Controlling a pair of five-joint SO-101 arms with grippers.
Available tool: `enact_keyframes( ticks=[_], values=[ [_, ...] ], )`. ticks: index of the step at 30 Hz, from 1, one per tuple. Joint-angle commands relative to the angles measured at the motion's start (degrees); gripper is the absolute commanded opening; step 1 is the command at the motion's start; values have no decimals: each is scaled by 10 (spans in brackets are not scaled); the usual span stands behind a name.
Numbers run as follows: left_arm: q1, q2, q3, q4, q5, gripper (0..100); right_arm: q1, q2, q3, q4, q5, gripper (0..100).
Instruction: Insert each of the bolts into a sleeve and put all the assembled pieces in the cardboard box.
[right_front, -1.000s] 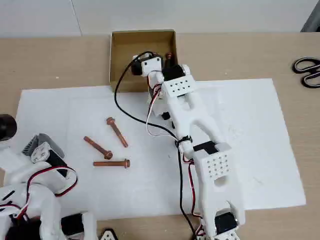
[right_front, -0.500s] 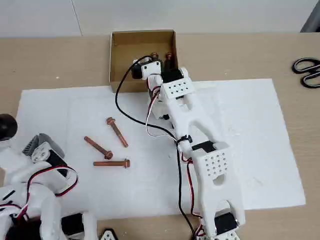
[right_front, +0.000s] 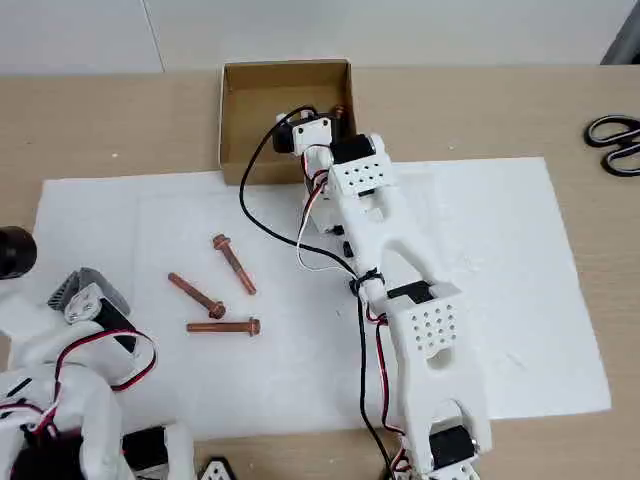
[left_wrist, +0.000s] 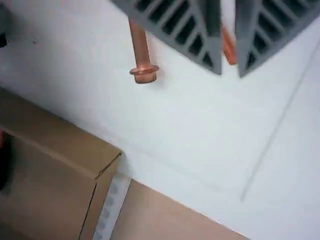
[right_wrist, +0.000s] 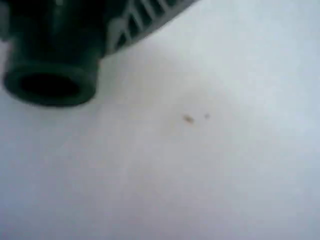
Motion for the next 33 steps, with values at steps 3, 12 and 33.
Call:
enact_keyframes(
  ticks=[3, 12, 33],
  values=[
    [1, 4, -1, -2, -2, 6, -14, -31, -36, 34, -37, 2],
    [1, 4, -3, -40, -1, 6, -21, -166, -39, 127, -106, 2],
    [156, 370, -148, -88, 89, 7, 64, -604, 314, 167, -240, 2]
  ],
)
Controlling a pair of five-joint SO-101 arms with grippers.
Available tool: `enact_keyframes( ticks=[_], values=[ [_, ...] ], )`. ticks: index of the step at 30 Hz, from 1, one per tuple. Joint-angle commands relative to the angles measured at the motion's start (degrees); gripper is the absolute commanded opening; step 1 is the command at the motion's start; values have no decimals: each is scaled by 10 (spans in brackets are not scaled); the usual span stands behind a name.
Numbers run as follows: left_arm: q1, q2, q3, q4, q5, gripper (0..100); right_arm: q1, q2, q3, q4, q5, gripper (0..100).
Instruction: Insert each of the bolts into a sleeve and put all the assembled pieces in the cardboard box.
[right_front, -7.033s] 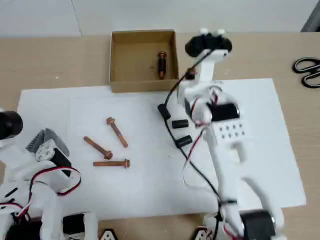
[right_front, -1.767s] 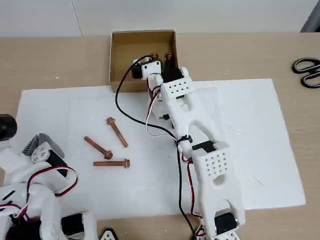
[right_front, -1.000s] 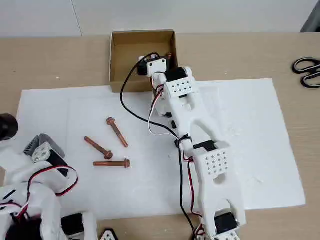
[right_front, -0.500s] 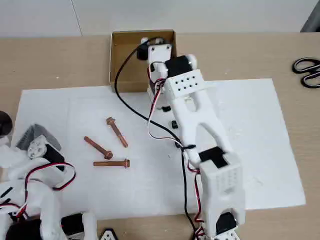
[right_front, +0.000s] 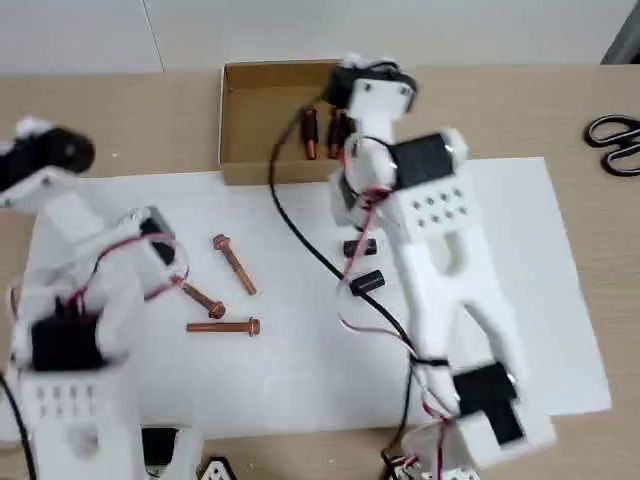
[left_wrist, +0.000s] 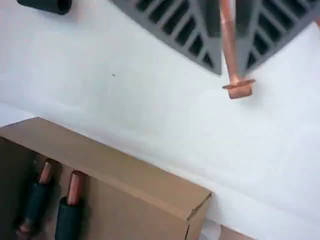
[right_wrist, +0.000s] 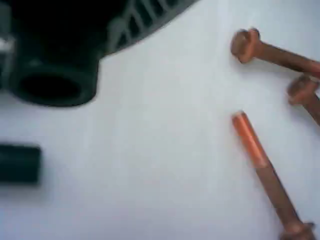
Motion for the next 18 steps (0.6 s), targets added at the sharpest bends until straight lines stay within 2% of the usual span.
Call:
enact_keyframes(
  ticks=[1, 4, 9, 18],
  values=[
    [17, 120, -102, 38, 18, 7, 54, -112, 109, 7, -6, 2],
    [24, 217, -182, 81, 44, 7, 99, -174, 204, 3, -5, 2],
    [25, 349, -262, 99, 82, 7, 146, -268, 321, 2, -5, 2],
    [26, 481, -284, 117, 94, 7, 204, -394, 447, -6, -5, 2]
  ],
)
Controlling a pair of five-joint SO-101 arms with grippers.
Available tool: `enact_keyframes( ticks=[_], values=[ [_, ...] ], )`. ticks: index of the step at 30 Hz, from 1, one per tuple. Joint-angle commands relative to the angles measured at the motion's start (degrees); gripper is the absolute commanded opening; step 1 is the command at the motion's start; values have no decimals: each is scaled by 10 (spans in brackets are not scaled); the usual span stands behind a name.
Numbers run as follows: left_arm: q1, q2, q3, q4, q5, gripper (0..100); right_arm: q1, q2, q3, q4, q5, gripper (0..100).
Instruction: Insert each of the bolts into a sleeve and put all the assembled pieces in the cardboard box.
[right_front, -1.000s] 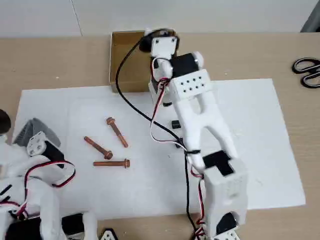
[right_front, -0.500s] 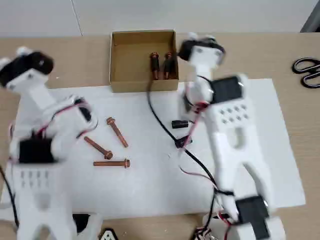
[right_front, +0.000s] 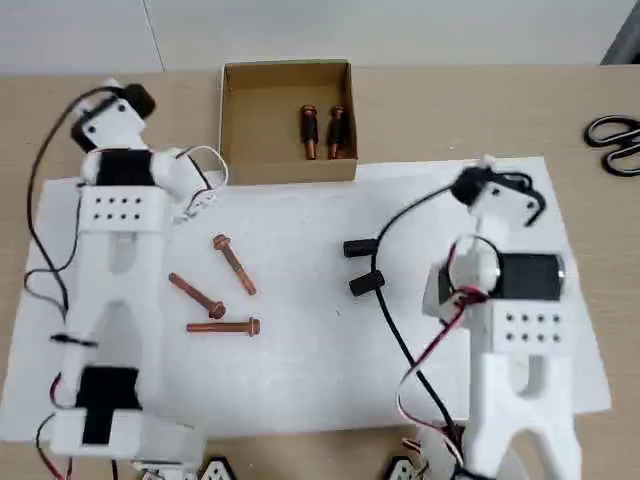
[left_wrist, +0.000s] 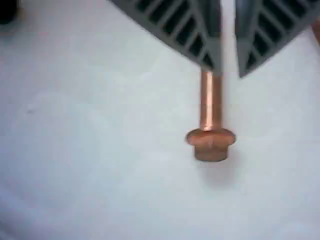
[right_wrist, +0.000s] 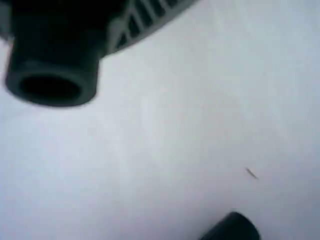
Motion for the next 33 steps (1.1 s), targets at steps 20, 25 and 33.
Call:
enact_keyframes(
  ticks=[20, 25, 33],
  values=[
    [76, 99, -27, 11, -2, 11, 32, -142, 18, 1, 8, 2],
    [76, 111, -27, -4, -27, 11, 32, -138, 18, 1, 8, 2],
    [78, 156, -27, -5, -29, 58, 32, -138, 18, 1, 8, 2]
  ],
)
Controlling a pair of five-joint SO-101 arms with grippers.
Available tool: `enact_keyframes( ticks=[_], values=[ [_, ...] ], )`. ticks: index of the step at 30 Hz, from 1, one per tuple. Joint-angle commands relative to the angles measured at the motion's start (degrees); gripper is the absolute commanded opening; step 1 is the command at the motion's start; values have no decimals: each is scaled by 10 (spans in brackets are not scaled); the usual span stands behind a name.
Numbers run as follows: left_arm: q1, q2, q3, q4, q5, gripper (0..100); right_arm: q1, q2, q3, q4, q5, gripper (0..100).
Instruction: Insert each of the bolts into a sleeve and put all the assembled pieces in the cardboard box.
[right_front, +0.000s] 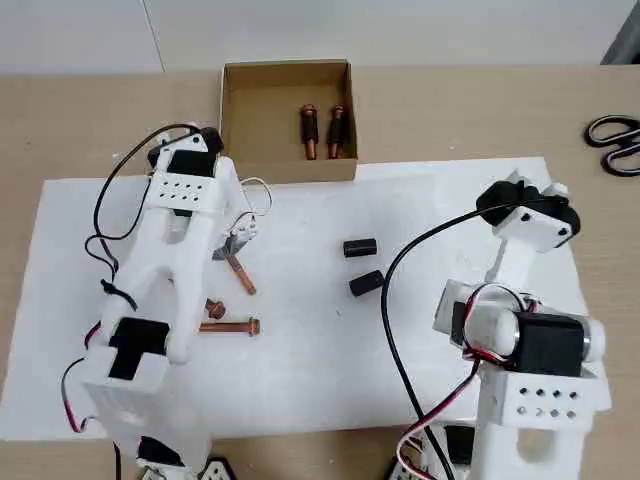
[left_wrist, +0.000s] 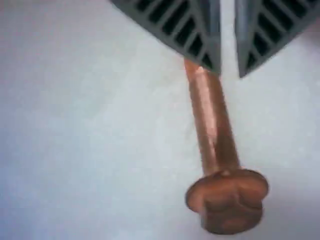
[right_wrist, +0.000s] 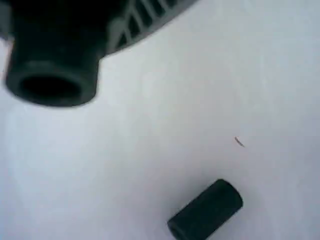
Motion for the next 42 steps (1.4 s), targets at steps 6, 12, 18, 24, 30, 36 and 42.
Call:
enact_keyframes(
  ticks=[6, 12, 18, 24, 30, 36, 42],
  values=[
    [4, -1, -25, -10, -4, 98, 4, -4, -2, 0, 6, 2],
    [4, 4, -24, -32, -12, 100, 4, -4, -2, 0, 6, 2],
    [1, 4, -24, -60, -19, 100, 4, -4, -2, 0, 6, 2],
    [1, 5, -22, -67, -19, 101, 4, -4, -1, 0, 6, 2],
    [-8, 45, -23, -63, -19, 98, 4, -4, 6, -5, 6, 2],
    [-18, 52, -24, -66, -19, 97, 4, -4, 6, -5, 6, 2],
    [-37, 54, -24, -67, -19, 97, 4, -4, 6, -5, 6, 2]
  ],
)
